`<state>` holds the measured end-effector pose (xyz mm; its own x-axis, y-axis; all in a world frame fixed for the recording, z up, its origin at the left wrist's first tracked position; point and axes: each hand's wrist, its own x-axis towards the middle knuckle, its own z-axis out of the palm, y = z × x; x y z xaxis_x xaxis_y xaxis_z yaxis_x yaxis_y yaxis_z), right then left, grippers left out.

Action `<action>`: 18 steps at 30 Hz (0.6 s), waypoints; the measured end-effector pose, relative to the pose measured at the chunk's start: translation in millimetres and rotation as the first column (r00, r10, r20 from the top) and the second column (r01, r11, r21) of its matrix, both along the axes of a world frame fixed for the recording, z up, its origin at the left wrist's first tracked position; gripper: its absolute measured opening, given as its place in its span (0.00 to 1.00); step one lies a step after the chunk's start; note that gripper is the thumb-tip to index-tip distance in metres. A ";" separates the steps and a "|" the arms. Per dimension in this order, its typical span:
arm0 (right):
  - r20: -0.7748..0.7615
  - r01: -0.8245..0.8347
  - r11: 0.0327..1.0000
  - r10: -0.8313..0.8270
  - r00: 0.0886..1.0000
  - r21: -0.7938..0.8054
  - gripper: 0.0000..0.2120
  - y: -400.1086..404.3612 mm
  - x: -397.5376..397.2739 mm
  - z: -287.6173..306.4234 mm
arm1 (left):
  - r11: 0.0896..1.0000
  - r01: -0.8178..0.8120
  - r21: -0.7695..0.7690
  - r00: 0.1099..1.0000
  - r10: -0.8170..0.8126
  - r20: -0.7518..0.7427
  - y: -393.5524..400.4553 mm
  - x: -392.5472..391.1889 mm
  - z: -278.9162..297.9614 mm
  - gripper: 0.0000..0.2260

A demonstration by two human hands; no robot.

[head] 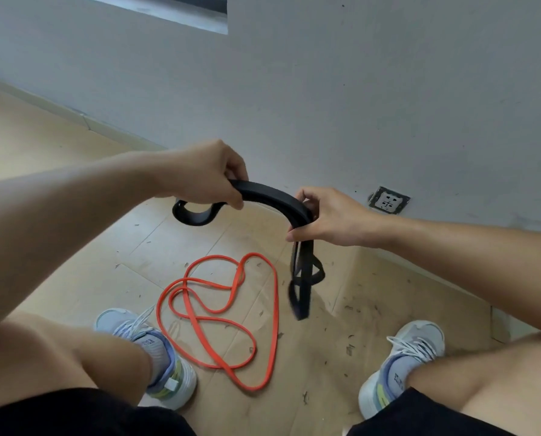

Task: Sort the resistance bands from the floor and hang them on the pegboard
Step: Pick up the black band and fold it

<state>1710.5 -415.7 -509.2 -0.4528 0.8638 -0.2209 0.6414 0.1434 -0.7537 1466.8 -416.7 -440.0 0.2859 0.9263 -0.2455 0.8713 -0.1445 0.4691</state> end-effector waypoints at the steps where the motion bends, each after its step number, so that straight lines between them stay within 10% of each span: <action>1: 0.003 -0.005 1.000 0.005 1.000 0.016 0.15 -0.5 -2.0 3.2 | 0.999 0.022 -0.024 0.999 -0.023 -0.031 -1.0 0.8 -5.0 0.10; 18: 0.021 -0.065 0.998 0.065 0.998 0.000 0.18 -6.5 -10.9 7.0 | 0.977 0.203 -0.072 0.973 -0.210 -0.097 -9.9 37.8 -16.1 0.20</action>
